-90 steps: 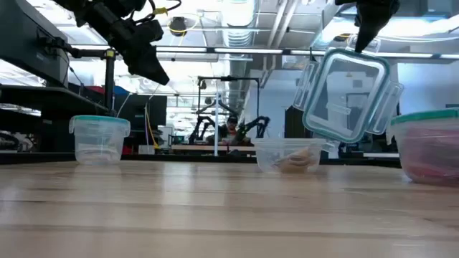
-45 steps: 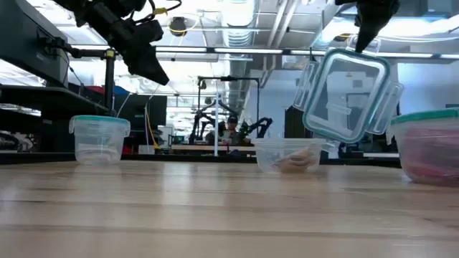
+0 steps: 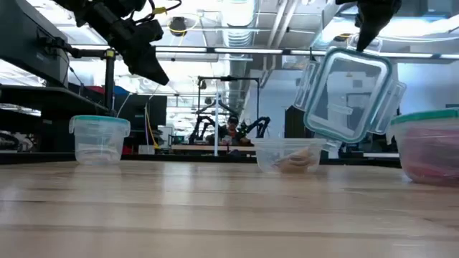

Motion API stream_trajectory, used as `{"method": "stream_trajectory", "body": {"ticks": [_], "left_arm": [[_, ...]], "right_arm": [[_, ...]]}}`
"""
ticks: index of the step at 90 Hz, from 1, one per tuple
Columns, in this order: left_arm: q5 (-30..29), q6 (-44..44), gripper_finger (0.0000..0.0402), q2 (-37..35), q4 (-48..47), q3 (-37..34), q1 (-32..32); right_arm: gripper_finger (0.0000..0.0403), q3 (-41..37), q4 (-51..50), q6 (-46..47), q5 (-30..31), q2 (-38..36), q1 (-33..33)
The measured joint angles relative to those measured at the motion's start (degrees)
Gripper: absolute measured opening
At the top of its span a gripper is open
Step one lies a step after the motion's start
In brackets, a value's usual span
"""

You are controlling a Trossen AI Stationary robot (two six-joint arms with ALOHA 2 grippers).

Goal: Sort candy
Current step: Close the rectangular transparent bin

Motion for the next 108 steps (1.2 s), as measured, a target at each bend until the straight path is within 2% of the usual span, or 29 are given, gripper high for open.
{"method": "stream_trajectory", "body": {"ticks": [13, 26, 42, 60, 84, 97, 108], "left_arm": [[0.0, 0.7, 0.0123, 0.0, 1.7, 0.0, 0.0], [0.0, 1.3, 0.0123, 0.0, 2.7, 0.0, 0.0], [0.0, 1.7, 0.0123, 0.0, 2.8, 0.0, 0.0], [0.0, 3.4, 0.0123, 0.0, 5.1, 0.0, 0.1], [3.1, 1.8, 0.0123, 0.0, 6.3, 0.0, -1.1], [8.1, -0.8, 0.0123, 0.7, 6.1, 0.0, -4.4], [8.4, -2.7, 0.0123, 2.6, 5.8, 0.0, -7.8]], "right_arm": [[0.0, 0.4, -0.2, 0.7, -0.4, -0.1, 0.0], [0.0, 4.3, -0.1, 0.9, -2.0, -0.3, 1.5], [0.0, 9.0, 5.2, 1.9, -9.9, -0.4, 3.3], [0.0, 9.4, 9.9, 4.8, -13.4, -0.3, 7.8], [0.0, 9.4, 17.1, 6.4, -13.5, -0.3, 14.3], [0.0, 9.4, 18.6, 6.4, -10.9, 0.3, 16.8], [0.0, 9.4, 18.7, 6.4, -10.7, 1.5, 17.8]]}}
